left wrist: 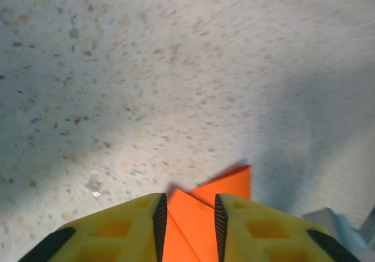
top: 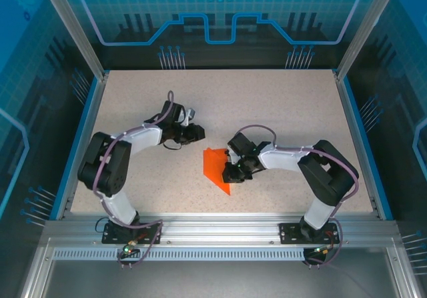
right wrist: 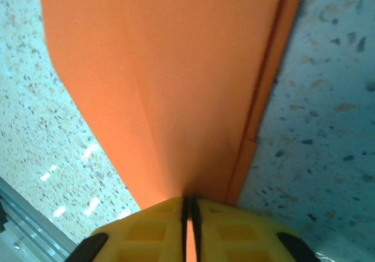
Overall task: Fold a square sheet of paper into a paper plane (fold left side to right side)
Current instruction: Fourth fold the wing at the center of the table, then turn over the paper at the center of the table.
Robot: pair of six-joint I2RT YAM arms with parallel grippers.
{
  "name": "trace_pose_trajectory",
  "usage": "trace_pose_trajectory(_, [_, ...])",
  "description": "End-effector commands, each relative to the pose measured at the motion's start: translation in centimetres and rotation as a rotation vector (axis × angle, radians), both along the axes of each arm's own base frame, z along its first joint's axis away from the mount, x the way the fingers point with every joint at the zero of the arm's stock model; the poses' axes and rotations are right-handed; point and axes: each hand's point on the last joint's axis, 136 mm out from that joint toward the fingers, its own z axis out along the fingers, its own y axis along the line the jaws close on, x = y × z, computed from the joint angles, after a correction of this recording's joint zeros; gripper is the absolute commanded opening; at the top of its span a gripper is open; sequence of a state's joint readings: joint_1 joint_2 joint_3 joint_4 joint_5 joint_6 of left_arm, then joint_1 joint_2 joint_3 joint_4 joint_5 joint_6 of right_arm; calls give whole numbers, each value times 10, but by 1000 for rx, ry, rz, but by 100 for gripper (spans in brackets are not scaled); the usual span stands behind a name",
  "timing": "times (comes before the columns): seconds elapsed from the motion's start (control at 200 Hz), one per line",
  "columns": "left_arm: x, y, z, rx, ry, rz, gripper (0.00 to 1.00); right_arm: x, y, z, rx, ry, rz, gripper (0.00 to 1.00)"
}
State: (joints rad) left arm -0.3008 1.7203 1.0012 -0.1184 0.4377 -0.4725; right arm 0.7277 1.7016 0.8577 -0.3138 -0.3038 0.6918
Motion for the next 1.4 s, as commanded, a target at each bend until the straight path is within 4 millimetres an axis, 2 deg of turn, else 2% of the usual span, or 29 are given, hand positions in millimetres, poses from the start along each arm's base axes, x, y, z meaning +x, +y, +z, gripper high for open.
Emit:
trace_pose_trajectory(0.0, [-19,6,13,-23,33,20,38,15,-15,12,-71,-126,-8,22])
trace_pose_trajectory(0.095, [-35,4,11,-61,74,30,41,32,-21,32,-71,-225,-23,33])
trace_pose_trajectory(0.22, [-56,-3,0,-96,135,21,44,48,-31,45,-56,-289,-38,43])
trace_pose_trajectory(0.435, [-69,-27,-16,-145,193,-13,49,58,-31,48,-18,-297,-19,48])
trace_pose_trajectory(0.61, [-69,-42,-29,-131,220,-36,50,59,-28,52,12,-311,-35,48])
trace_pose_trajectory(0.78, [-66,-49,-42,-114,247,-44,49,55,-34,55,21,-318,-54,49])
trace_pose_trajectory(1.07, [-60,-63,-52,-121,262,-68,43,51,-48,58,27,-315,-89,50])
trace_pose_trajectory(1.396, [-45,-88,-39,-152,234,-120,42,45,-69,68,128,-309,-171,57])
